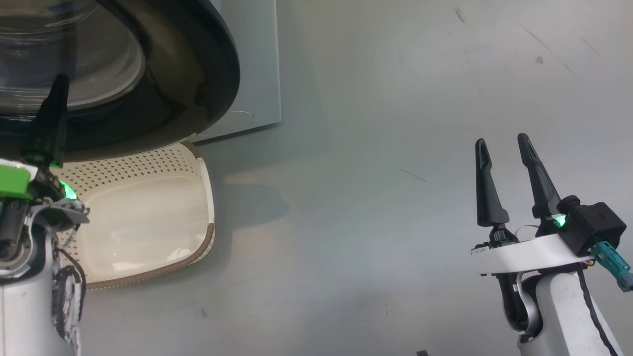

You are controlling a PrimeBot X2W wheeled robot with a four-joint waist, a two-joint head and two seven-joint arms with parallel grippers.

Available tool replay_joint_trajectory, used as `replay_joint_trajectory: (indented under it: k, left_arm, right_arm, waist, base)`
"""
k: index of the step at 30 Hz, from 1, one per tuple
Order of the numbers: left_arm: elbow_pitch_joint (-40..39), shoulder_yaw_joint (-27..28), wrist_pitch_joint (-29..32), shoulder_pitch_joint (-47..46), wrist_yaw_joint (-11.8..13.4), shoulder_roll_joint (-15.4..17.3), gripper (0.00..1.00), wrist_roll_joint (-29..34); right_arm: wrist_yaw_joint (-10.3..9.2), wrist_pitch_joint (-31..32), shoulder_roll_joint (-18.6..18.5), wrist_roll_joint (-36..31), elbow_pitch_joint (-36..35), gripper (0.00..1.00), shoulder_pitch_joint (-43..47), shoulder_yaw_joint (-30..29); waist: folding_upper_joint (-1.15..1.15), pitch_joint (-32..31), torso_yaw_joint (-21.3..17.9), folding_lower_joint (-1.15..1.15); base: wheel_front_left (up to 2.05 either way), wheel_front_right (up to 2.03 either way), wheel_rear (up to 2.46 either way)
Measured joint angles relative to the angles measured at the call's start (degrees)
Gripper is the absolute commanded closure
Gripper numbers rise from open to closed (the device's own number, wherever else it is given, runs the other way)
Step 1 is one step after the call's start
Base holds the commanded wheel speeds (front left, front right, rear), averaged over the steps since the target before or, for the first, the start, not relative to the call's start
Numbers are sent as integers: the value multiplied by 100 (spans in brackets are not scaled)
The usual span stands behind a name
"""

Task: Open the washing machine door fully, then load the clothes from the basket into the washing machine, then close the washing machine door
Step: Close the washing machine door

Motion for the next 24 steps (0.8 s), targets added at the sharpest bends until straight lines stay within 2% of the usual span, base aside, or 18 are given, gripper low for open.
replay_joint_trajectory:
  k: [2,3,6,9,18,24]
  left_arm:
    - [-126,63,-38,230,0,-85,100,-46]
    - [-186,111,-64,343,0,-145,84,-76]
    - [-419,202,-144,647,0,-344,0,-210]
    - [-651,241,-236,910,0,-492,0,-256]
    - [-1188,411,-549,1885,0,-504,0,-145]
    - [-1550,433,-842,2317,0,-501,0,458]
  right_arm:
    - [5,0,0,-1,48,0,1,-4]
    - [7,0,1,-2,70,0,3,-7]
    - [8,0,2,-19,136,0,20,-47]
    - [8,0,-2,-31,197,0,43,-104]
    - [25,0,-34,-65,354,0,370,-175]
    - [60,0,-48,-71,405,0,588,-204]
  waist:
    - [0,-59,53,0]
    - [0,-94,79,0]
    - [0,-210,167,0]
    - [0,-343,267,0]
    - [0,-860,664,-1]
    - [0,-1146,928,-1]
  base:
    - [0,0,0]
    - [0,0,0]
    - [0,0,0]
    - [0,0,0]
    - [0,0,0]
    - [0,0,0]
